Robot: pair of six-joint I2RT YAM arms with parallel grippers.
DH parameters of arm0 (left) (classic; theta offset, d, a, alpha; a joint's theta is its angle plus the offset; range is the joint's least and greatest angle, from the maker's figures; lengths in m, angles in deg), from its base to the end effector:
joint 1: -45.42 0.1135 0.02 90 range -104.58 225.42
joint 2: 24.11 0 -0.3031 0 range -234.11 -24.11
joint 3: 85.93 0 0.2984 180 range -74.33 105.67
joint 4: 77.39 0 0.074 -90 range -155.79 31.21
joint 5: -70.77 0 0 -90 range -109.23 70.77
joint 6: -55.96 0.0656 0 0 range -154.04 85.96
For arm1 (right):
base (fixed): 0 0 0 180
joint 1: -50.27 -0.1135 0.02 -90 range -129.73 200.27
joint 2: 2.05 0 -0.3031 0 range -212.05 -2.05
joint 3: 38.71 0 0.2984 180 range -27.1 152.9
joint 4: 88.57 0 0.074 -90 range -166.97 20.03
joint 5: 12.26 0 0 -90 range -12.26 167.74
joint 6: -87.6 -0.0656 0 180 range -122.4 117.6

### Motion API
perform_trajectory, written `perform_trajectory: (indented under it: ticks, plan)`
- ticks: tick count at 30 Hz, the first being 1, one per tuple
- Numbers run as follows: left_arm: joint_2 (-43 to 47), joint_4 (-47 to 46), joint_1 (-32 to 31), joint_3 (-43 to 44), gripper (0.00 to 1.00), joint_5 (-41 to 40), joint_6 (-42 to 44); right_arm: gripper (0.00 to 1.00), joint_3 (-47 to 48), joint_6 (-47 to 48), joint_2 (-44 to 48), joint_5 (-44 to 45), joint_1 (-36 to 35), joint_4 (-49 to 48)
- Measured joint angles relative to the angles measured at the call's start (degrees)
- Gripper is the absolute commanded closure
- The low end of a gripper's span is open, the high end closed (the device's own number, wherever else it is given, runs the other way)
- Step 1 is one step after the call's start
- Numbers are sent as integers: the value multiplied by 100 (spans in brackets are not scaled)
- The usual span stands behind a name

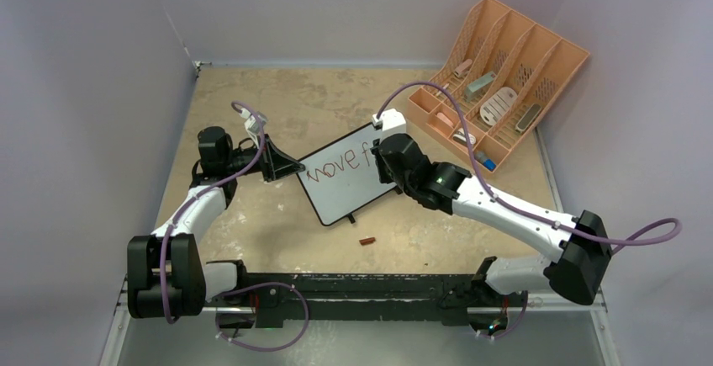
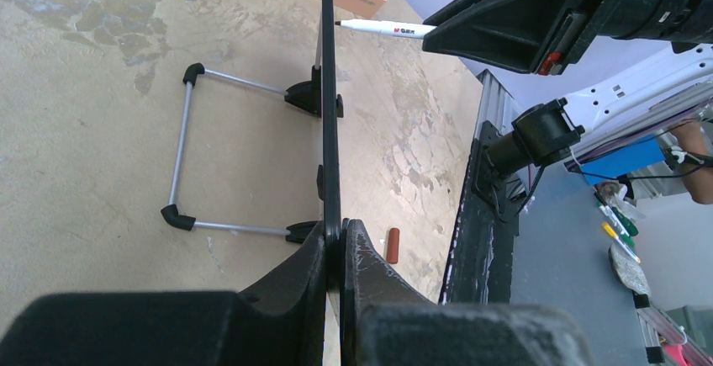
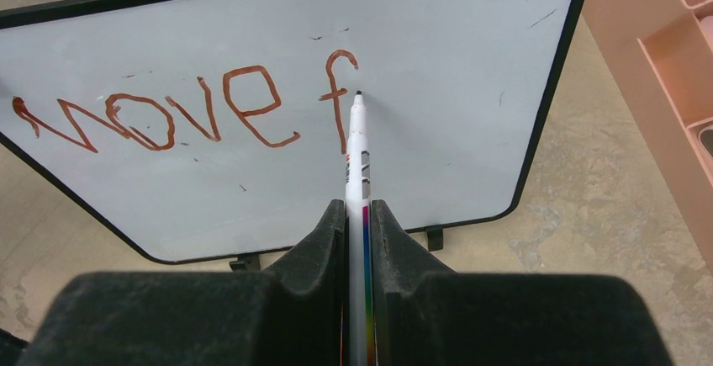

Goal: Write a sentence on the whiteboard

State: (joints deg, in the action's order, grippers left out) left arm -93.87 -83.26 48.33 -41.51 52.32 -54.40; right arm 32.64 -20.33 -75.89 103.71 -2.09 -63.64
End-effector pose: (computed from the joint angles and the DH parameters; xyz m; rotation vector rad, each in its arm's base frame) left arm 0.2770 -0.0482 0.2386 0.5005 1.8215 -1.3793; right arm 0.2376 0.2610 0.3304 -0.3230 1.9861 0.3214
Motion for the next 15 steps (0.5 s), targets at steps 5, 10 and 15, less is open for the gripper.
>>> perform_trajectory:
  ticks: [5,10,15]
  plan:
    - [0,0,0,0,100,-2,0,100,0,0,-87,0,0,-26]
    - [0,2,0,0,100,-2,0,100,0,4,-92,-2,0,-35]
    - [0,2,0,0,100,-2,0,100,0,7,-92,-26,0,-33]
